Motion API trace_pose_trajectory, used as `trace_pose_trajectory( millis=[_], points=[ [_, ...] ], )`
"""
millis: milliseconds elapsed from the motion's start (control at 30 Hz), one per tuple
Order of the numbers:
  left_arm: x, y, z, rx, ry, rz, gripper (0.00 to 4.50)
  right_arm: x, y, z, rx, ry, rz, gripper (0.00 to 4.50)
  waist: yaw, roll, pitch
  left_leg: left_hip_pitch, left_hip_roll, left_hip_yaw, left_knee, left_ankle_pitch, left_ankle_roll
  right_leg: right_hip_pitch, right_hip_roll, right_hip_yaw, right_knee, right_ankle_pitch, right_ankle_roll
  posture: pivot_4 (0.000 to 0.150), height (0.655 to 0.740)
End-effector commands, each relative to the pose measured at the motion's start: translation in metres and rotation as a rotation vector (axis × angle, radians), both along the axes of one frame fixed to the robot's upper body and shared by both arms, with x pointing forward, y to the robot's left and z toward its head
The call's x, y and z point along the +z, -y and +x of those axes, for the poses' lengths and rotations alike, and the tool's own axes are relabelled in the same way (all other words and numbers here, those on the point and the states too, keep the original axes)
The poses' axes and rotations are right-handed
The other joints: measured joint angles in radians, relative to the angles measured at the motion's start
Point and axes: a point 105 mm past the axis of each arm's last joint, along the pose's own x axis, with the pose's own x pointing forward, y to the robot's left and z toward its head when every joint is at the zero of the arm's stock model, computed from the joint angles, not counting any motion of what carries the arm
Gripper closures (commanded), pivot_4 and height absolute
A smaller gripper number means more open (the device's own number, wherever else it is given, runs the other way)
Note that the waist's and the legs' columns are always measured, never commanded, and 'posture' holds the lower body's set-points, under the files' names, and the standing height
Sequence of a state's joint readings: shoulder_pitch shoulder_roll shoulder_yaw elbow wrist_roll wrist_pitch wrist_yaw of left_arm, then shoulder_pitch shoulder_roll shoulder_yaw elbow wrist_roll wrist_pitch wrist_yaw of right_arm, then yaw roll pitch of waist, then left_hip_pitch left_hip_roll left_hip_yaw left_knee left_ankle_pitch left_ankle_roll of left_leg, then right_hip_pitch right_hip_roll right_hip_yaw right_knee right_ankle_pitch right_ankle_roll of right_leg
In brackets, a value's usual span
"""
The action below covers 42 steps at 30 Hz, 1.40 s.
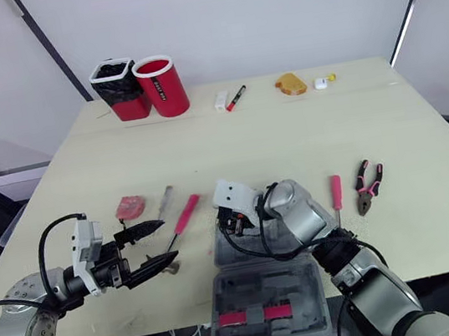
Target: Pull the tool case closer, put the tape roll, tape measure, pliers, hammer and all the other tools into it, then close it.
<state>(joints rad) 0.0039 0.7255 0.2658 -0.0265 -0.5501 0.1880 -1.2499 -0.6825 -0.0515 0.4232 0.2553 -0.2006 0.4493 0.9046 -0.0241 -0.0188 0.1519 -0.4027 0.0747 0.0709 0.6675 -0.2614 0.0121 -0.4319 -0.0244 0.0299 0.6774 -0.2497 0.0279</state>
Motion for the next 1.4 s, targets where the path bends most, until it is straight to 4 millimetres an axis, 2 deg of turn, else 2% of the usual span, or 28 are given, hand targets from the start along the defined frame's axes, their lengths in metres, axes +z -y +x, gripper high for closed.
trace_pose_trajectory(
  millis=[33,200,333,433,533,600,700,800,867,1100,1200,1300,1367,1400],
  points=[
    [0.007,-0.002,0.0,-0.021,0.032,0.028,0.0,0.003,-0.004,0.001,0.003,0.021,0.051,2.92,-0.004,0.0,0.0,0.0,0.0,0.0,0.0,0.0,0.0,0.0,0.0,0.0,0.0,0.0,0.0,0.15,0.74],
    [0.008,-0.002,0.002,-0.025,0.037,0.03,0.0,-0.012,0.003,0.006,-0.035,-0.013,0.052,2.92,-0.009,0.0,0.0,0.0,0.0,0.0,0.0,0.0,0.0,0.0,0.0,0.0,0.0,0.0,0.0,0.15,0.74],
    [0.006,-0.004,0.004,-0.02,0.031,0.033,0.0,-0.038,0.01,0.006,-0.059,-0.061,-0.009,2.92,-0.015,0.0,0.0,0.0,0.0,0.0,0.0,0.0,0.0,0.0,0.0,0.0,0.0,0.0,0.0,0.15,0.74],
    [0.005,-0.005,0.004,-0.019,0.03,0.034,0.0,-0.047,0.012,0.007,-0.082,-0.096,-0.012,2.92,-0.019,-0.002,-0.001,0.0,0.0,0.0,0.0,0.0,0.0,0.0,0.0,0.0,0.0,0.0,0.0,0.15,0.74],
    [0.004,-0.006,0.005,-0.015,0.029,0.035,0.0,-0.038,0.009,0.005,-0.086,-0.11,0.032,2.92,-0.018,-0.002,-0.001,0.001,0.0,0.0,0.0,0.0,0.0,0.001,0.0,0.0,0.001,0.0,0.0,0.15,0.74],
    [0.003,-0.007,0.005,-0.013,0.027,0.037,0.0,-0.026,0.009,0.007,-0.087,-0.091,0.066,2.92,-0.018,-0.002,-0.001,0.001,0.0,0.0,0.0,0.0,0.0,0.001,0.0,0.0,0.001,0.0,0.0,0.15,0.74],
    [0.003,-0.008,0.005,-0.008,0.026,0.035,0.0,0.004,0.011,0.008,-0.082,-0.028,0.151,2.92,-0.016,-0.002,0.0,0.0,0.0,0.0,0.0,0.0,0.0,0.0,0.0,0.0,0.0,0.0,0.0,0.15,0.74],
    [0.003,-0.009,0.005,0.004,0.029,0.026,0.0,0.024,0.016,0.002,-0.071,0.015,0.237,2.92,-0.015,-0.002,0.0,0.0,0.0,0.0,0.0,0.0,0.0,0.0,0.0,0.0,0.0,0.0,0.0,0.15,0.74],
    [0.002,-0.011,0.006,0.035,0.031,0.019,0.0,0.039,0.025,-0.003,-0.105,0.036,0.35,2.92,-0.015,-0.002,0.0,0.0,0.0,0.0,0.0,0.0,0.0,0.0,0.0,0.0,0.0,0.0,0.0,0.15,0.74],
    [-0.002,-0.02,0.007,0.106,0.014,0.017,0.0,0.049,0.083,-0.024,-0.274,0.148,0.482,2.92,-0.012,-0.003,0.0,0.0,0.0,0.0,-0.001,0.0,0.0,0.0,-0.001,0.0,-0.001,0.0,0.001,0.15,0.74],
    [-0.003,-0.026,0.007,0.14,0.003,-0.002,0.0,0.043,0.118,-0.036,-0.357,0.17,0.464,2.92,-0.011,-0.004,0.0,0.0,0.0,0.0,-0.001,0.0,0.0,0.0,-0.001,0.0,-0.001,0.0,0.001,0.15,0.74],
    [-0.008,-0.034,0.006,0.185,-0.004,-0.02,0.0,0.04,0.147,-0.056,-0.383,0.17,0.498,2.92,-0.009,-0.004,0.0,0.0,0.0,0.0,-0.001,0.0,0.0,0.001,-0.001,0.0,-0.001,0.0,0.001,0.15,0.74],
    [-0.011,-0.04,0.004,0.209,0.002,-0.02,0.0,0.035,0.164,-0.059,-0.451,0.162,0.485,2.92,-0.011,-0.004,0.0,0.001,0.0,0.0,-0.001,0.0,0.0,0.001,-0.001,0.0,-0.001,0.0,0.001,0.15,0.74],
    [-0.016,-0.046,0.003,0.235,-0.009,-0.02,0.0,0.032,0.181,-0.06,-0.513,0.177,0.48,2.92,-0.013,-0.005,0.0,0.001,0.0,0.0,-0.001,0.0,0.0,0.001,-0.001,0.001,-0.001,0.0,0.001,0.15,0.74]
  ],
)
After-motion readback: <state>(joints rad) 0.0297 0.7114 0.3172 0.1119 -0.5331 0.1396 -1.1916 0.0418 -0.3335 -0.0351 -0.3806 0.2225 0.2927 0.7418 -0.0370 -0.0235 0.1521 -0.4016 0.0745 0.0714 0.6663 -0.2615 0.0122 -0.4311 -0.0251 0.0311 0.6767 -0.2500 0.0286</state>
